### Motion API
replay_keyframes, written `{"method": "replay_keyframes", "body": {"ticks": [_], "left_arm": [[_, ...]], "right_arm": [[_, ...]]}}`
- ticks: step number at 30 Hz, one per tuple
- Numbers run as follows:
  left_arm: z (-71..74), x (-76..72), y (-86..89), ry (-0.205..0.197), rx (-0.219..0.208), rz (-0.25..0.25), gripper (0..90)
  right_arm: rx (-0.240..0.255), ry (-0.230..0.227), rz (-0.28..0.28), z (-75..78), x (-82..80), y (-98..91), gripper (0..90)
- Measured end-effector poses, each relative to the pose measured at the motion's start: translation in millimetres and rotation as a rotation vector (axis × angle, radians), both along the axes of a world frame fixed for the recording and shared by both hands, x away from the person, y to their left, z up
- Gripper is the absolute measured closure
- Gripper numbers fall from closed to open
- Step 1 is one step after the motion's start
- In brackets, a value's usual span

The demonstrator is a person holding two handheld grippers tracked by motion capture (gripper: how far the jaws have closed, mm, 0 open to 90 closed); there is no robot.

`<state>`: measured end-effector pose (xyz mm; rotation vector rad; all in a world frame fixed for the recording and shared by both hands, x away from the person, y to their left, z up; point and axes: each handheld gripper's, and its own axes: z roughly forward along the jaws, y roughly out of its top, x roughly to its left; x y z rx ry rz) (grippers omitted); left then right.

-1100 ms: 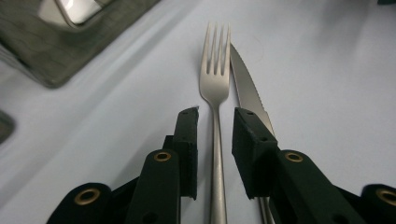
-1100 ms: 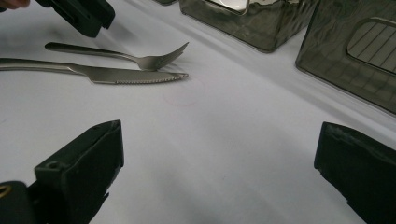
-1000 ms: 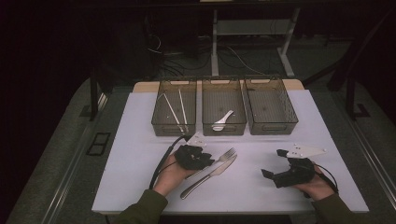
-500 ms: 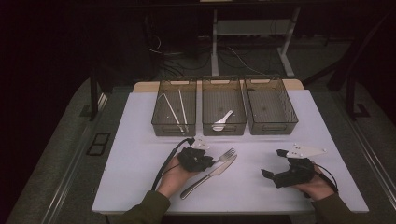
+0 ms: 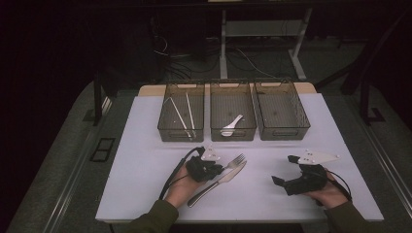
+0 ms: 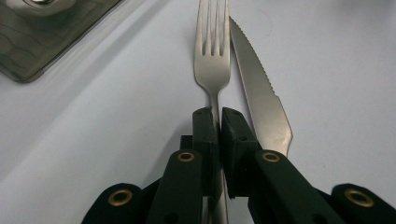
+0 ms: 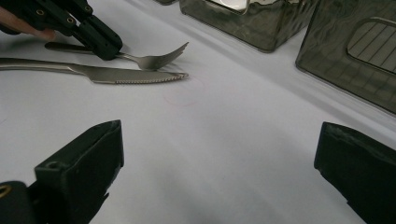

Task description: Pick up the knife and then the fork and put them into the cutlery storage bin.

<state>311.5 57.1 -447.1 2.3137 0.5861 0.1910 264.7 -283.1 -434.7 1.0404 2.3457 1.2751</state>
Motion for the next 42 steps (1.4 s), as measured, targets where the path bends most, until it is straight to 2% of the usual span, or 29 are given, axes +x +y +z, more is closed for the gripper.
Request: {"method": "replay_keyframes", "body": {"ticks": [3,5,10,14,18,20,23,26,27,29,33,36,40,42], "left_arm": [[1.7,1.6,1.4,0.006,-0.006,0.000,84.5],[5.8,2.3,3.1,-0.007,-0.017,-0.004,84.5],[20.6,1.8,9.9,-0.022,-0.063,0.001,84.5],[35.1,-0.5,16.8,-0.034,-0.122,0.018,84.5],[43.0,-2.4,20.2,-0.037,-0.141,0.026,84.5],[44.7,-3.4,21.0,-0.034,-0.149,0.030,84.5],[46.4,-6.3,19.3,-0.032,-0.154,0.029,84.5],[47.9,-9.1,16.0,-0.036,-0.162,0.022,84.5],[48.8,-9.9,14.8,-0.034,-0.167,0.018,84.5],[50.1,-11.8,12.0,-0.036,-0.173,0.015,84.5],[51.0,-16.1,6.2,-0.044,-0.172,0.001,84.5],[51.6,-18.9,1.8,-0.053,-0.177,-0.002,84.5],[51.5,-20.8,-2.9,-0.059,-0.179,-0.006,84.5],[50.9,-21.3,-4.4,-0.061,-0.181,-0.003,84.5]], "right_arm": [[0.004,0.002,0.000,0.0,0.6,-0.7,1.5],[0.006,0.013,-0.001,-0.3,1.9,-1.3,1.5],[0.055,0.060,-0.009,2.6,4.4,-2.6,1.5],[0.085,0.064,-0.003,7.5,3.4,-1.6,1.5],[0.102,0.080,0.008,13.0,2.5,0.6,1.5],[0.134,0.089,0.013,18.3,1.4,-0.1,1.6],[0.211,0.097,-0.004,22.7,0.8,-1.3,6.3],[0.218,0.101,0.002,23.4,2.3,3.4,9.8],[0.228,0.099,0.010,24.2,3.2,5.3,15.8],[0.254,0.092,0.024,26.3,5.5,9.2,20.4],[0.307,0.107,0.071,30.2,10.5,17.5,32.8],[0.336,0.109,0.088,31.7,13.5,23.9,37.8],[0.363,0.107,0.079,34.1,18.1,31.3,39.0],[0.375,0.112,0.094,34.4,21.0,35.4,41.2]]}}
